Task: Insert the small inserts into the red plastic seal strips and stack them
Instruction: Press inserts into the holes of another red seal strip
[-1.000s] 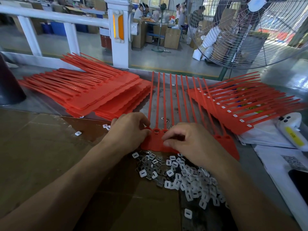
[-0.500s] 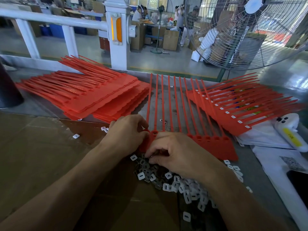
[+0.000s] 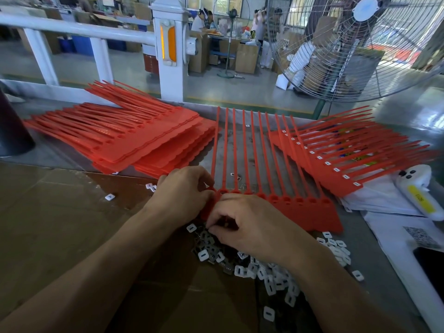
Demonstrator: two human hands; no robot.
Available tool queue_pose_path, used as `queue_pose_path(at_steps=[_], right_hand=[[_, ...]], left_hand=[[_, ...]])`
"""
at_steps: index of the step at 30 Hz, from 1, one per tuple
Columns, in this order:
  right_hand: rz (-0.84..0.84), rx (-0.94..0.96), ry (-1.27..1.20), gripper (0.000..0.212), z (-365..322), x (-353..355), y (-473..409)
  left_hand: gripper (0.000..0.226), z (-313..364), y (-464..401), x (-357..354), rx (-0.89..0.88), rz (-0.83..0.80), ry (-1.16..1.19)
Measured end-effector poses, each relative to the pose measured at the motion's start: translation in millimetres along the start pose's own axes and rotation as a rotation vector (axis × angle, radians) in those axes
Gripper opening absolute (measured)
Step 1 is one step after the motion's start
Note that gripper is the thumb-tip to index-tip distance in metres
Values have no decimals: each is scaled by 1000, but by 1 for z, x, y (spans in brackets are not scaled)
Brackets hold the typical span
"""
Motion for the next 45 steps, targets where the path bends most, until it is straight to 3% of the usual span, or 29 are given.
queue_pose_path(at_steps=[4, 7, 10, 13, 17, 22, 28, 33, 37, 40, 45], right_hand=[[107, -63, -153, 6, 2, 0, 1], [293, -194, -355, 6, 8, 5, 2], [484, -291, -529, 6, 16, 10, 3], [570, -340, -645, 7, 20, 12, 4], [586, -350, -708, 9, 22, 12, 5], [543, -334, -743, 7, 23, 13, 5], [536, -213, -551, 16, 18, 18, 6], [547, -152, -416, 12, 20, 22, 6], [590, -242, -394, 11, 34, 26, 8], [549, -402, -255, 12, 54, 30, 12], [467, -556, -124, 4, 77, 31, 18]], left_hand=[[16, 0, 0, -1, -36, 51, 7], [9, 4, -1, -2, -98, 112, 185], [24, 12, 1, -1, -136, -5, 506], [27, 16, 5, -1, -167, -123, 665], [11, 17, 6, -2, -214, -159, 684], [14, 15, 4, -3, -186, -160, 724], [18, 14, 1, 0, -151, -177, 757], [24, 12, 2, 0, -111, -234, 804], [29, 11, 3, -2, -97, -118, 713], [19, 4, 1, -2, -67, 102, 358], [10, 1, 2, -2, -33, 108, 86]])
Point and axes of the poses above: each hand's wrist, its own y-axis away from the middle knuckle, its own x-axis out of the back of the hand, z = x × y, the point moved 2 cm from there along -y, towards the middle knuckle, and after that the axes turned 1 degree about y, right-handed, at the moved point
